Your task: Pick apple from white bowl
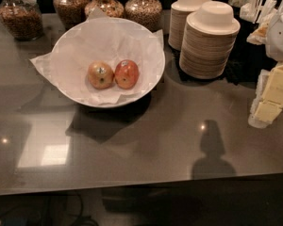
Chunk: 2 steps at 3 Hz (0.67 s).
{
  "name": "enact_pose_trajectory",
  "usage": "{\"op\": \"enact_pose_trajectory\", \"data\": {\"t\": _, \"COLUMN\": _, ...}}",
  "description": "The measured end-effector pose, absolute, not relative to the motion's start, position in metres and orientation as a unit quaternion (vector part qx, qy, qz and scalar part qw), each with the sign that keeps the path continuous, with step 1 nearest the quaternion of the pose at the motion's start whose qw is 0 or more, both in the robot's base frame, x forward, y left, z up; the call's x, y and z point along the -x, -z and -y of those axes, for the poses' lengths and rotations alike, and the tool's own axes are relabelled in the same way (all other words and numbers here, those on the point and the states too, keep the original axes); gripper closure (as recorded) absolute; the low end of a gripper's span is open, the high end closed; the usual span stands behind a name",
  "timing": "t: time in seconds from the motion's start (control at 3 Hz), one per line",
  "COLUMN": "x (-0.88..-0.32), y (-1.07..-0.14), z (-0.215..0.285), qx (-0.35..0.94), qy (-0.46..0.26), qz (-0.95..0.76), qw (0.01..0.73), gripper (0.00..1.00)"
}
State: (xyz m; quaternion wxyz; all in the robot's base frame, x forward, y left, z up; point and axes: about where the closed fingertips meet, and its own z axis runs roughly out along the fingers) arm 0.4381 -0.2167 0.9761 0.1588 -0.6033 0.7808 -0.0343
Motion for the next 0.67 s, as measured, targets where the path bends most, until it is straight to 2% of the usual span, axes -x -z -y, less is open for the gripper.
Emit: {"op": "enact_pose_trajectory", "data": {"t": 0.67, "x": -0.4447, "y": -0.9819, "z": 0.2084, "qx": 0.61, "qy": 0.035, "qz": -0.772, "qw": 0.173, "gripper": 0.0}}
